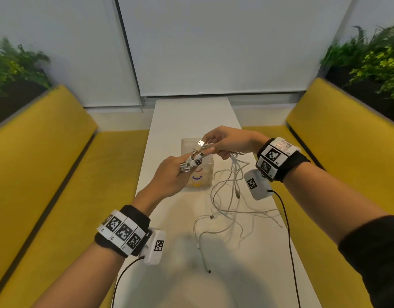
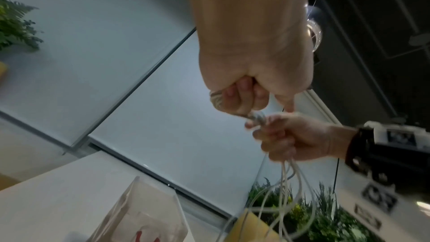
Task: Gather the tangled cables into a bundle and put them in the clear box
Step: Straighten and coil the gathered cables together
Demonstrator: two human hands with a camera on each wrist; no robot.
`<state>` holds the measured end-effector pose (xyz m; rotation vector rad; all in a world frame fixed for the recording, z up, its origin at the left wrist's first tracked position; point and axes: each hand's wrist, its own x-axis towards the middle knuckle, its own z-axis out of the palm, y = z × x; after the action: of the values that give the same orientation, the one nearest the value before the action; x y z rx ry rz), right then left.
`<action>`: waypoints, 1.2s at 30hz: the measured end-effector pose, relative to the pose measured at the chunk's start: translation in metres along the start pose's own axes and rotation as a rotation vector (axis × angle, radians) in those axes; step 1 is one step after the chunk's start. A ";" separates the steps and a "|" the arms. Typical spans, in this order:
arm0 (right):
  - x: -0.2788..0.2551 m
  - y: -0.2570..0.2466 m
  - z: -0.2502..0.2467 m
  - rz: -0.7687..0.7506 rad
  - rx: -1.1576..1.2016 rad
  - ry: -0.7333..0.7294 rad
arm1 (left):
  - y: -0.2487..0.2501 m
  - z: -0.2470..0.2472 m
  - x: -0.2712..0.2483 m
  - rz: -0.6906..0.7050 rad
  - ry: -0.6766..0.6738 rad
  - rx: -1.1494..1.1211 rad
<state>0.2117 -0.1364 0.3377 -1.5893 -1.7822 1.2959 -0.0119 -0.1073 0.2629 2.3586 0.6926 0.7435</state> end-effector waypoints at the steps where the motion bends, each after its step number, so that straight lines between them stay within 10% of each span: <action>1: 0.000 0.004 0.000 0.004 -0.062 0.004 | -0.001 -0.005 0.000 0.025 0.029 0.041; 7: 0.001 0.012 0.008 -0.002 -0.321 0.119 | -0.012 -0.039 0.020 0.045 0.081 0.469; 11: -0.002 0.010 0.009 -0.002 -0.341 0.192 | -0.004 -0.038 0.013 0.053 0.141 0.282; 17: -0.002 -0.003 0.018 -0.023 -0.339 0.183 | 0.000 -0.023 0.014 -0.225 -0.154 0.349; 25: 0.000 -0.018 0.036 -0.114 0.265 0.103 | 0.017 -0.005 0.019 -0.445 0.271 -0.436; 36: -0.005 -0.014 0.033 -0.038 0.262 0.184 | 0.017 -0.014 0.017 -0.266 0.117 -0.499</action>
<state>0.1794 -0.1519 0.3352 -1.4696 -1.4607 1.2627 -0.0039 -0.1038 0.2891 1.7465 0.7499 0.8273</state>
